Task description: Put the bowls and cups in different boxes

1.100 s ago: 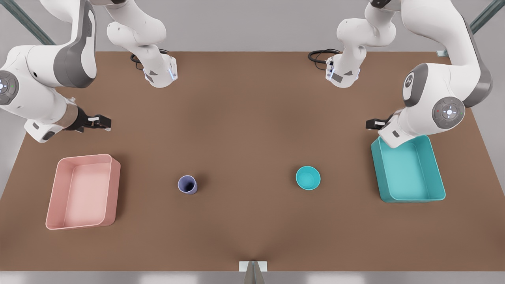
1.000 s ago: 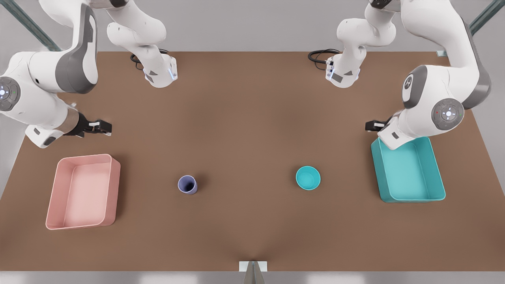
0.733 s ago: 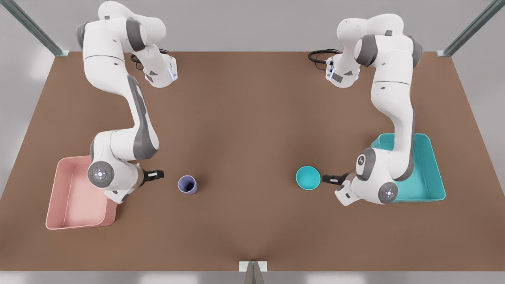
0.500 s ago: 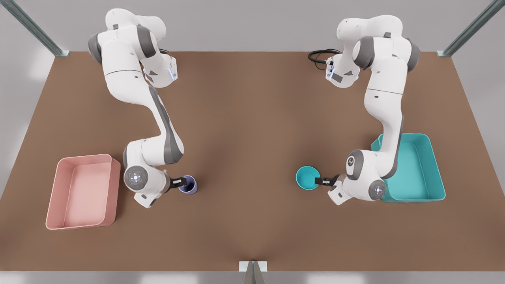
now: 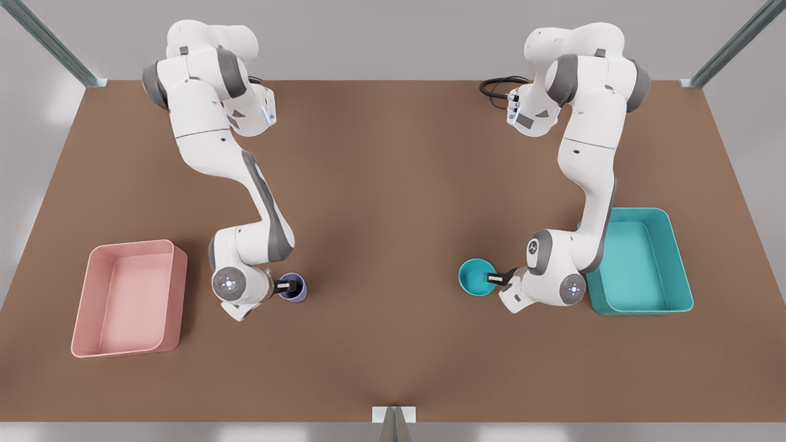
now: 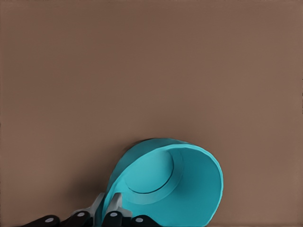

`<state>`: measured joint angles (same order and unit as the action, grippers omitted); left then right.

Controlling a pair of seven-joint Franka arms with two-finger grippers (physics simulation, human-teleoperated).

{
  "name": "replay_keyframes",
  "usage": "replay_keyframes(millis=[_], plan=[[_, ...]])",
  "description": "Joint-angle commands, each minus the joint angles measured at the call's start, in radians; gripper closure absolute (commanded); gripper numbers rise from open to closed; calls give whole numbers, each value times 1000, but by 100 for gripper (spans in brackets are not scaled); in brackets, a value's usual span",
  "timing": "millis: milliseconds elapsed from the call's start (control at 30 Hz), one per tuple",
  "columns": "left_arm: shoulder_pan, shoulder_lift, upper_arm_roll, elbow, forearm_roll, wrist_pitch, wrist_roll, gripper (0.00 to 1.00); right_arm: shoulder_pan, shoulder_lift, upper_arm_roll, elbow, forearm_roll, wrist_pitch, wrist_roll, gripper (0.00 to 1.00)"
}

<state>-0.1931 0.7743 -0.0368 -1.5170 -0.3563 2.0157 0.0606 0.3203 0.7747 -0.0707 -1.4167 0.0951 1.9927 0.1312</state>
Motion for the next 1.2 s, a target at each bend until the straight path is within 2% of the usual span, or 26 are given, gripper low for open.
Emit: replay_keyframes(millis=[0, 67, 133, 200, 233, 300, 433, 600, 667, 700, 733, 833, 867, 933, 967, 1000, 1033, 1067, 1167], plan=[[3, -7, 0, 3, -6, 1, 33, 79, 0, 8, 0, 1, 0, 11, 71, 14], [9, -33, 15, 6, 5, -29, 35, 79, 5, 9, 5, 1, 0, 11, 67, 39], [46, -116, 92, 6, 17, -120, 33, 79, 5, 9, 17, 9, 0, 9, 71, 63], [185, -214, 110, 4, 204, -216, 36, 79, 8, 9, 22, 13, -2, 6, 77, 79], [257, -246, 110, 3, 290, -252, 51, 79, 9, 9, 22, 15, -2, 6, 67, 79], [377, -294, 172, 3, 306, -258, 220, 79, 2, 0, 22, 30, -2, 1, 57, 79], [406, -296, 233, -104, 370, -161, 321, 79, -158, -190, 22, 19, 2, -170, -260, 79], [429, -254, 248, -273, 370, 72, 361, 79, -395, -236, -11, 42, -46, -235, -651, 79], [428, -227, 248, -308, 365, 116, 360, 79, -406, -232, -86, 47, -43, -224, -711, 79], [425, -225, 248, -307, 367, 117, 361, 70, -434, -226, -87, 50, -46, -216, -717, 79], [423, -228, 248, -305, 366, 115, 361, 0, -461, -209, -87, 58, -46, -192, -745, 79], [417, -280, 248, -298, 369, 74, 360, 0, -532, -106, -95, 71, -38, -60, -838, 79], [408, -337, 248, -279, 373, 15, 358, 0, -534, -81, -95, 71, -32, -34, -838, 79], [339, -449, 242, -144, 471, -256, 262, 0, -547, -46, -93, 70, -12, 23, -838, 79], [276, -512, 218, -143, 471, -302, 205, 0, -546, -35, -92, 68, -11, 43, -838, 79], [189, -578, 132, -108, 474, -370, 39, 0, -547, -15, -92, 67, -3, 67, -838, 79], [185, -576, 23, -9, 476, -460, 21, 0, -547, -2, -92, 67, 5, 84, -838, 79], [182, -576, -47, 17, 477, -485, 19, 0, -547, 12, -92, 64, 14, 101, -838, 79], [127, -560, -68, 63, 511, -509, -7, 0, -549, 38, -86, 56, 29, 103, -838, 79]])
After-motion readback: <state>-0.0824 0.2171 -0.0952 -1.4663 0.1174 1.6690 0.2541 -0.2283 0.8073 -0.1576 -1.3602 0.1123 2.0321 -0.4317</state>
